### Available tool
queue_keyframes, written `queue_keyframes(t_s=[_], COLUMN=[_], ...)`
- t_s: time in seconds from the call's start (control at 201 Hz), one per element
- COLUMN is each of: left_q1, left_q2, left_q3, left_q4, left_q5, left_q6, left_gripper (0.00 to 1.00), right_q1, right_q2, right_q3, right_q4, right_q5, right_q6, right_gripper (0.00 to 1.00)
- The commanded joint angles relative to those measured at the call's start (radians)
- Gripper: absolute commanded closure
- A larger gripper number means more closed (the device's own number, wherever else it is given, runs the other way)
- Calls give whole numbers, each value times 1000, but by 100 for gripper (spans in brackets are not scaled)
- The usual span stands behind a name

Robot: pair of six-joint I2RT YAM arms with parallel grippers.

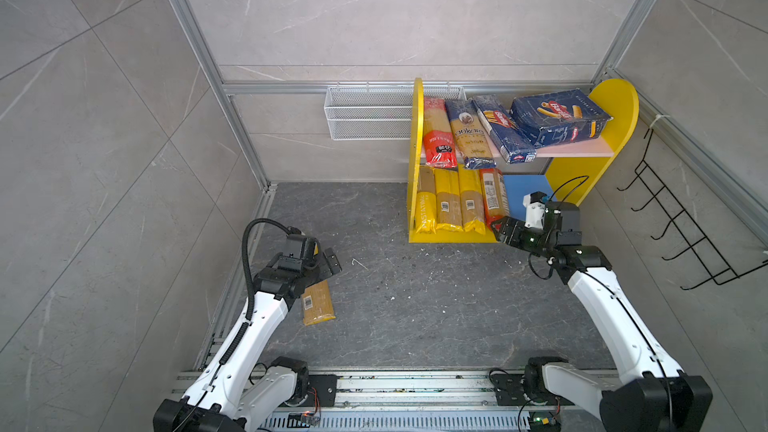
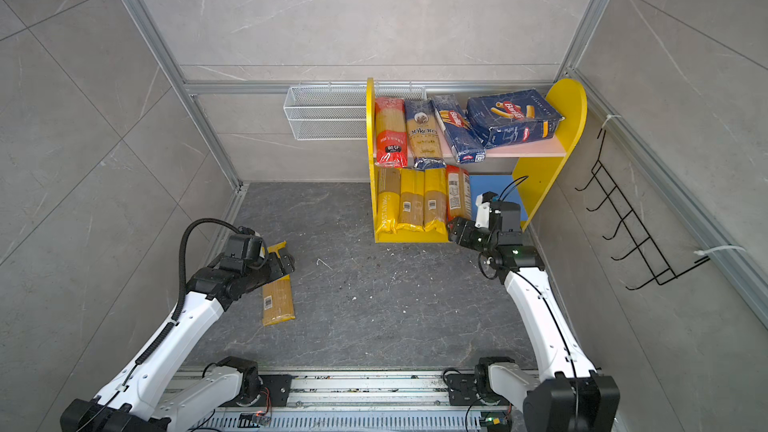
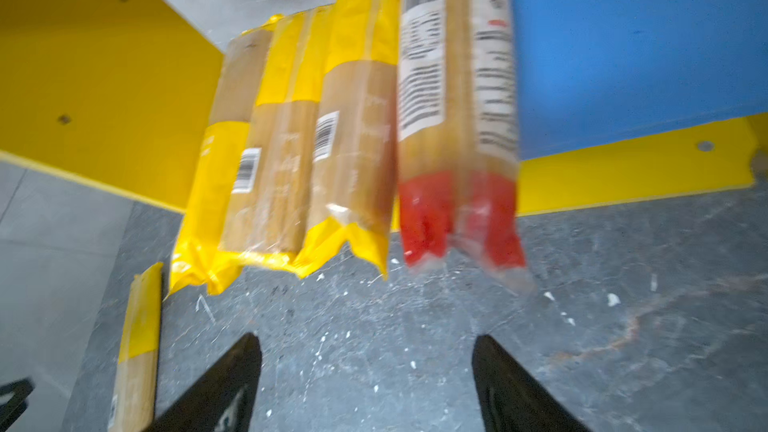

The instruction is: Place and organize the pasta boxes and bags onto the shelf

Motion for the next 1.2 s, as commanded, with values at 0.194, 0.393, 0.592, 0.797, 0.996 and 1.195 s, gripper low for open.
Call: queue_keyframes(t_s=[0.194,0.393,0.592,0.797,0.996,1.195], left_q1=[11,11,12,12,10,2], left_q2=[38,37,84,181,257,314], left_q3=[-149,-225,-259,-274,-277,-286], left_q4=[112,144,168,221,267,306], left_q5=[-98,-169,-174,-134,-100,-61], left_q6=[-155,-220,-234,-233,-240,-242], left_gripper=[0,0,0,4,4,14], right_q1=[340,500,555,567,569,569], right_q2=[-75,-50,-1,21,34,52], right_q3=[-105,-125,-144,-160,-167,-178], right_q4=[9,46,101,129,138,152], right_q5=[18,54,34,24,20,20], right_q6=[78,77,86,85,78,82], right_gripper=[18,18,18,18,18,18])
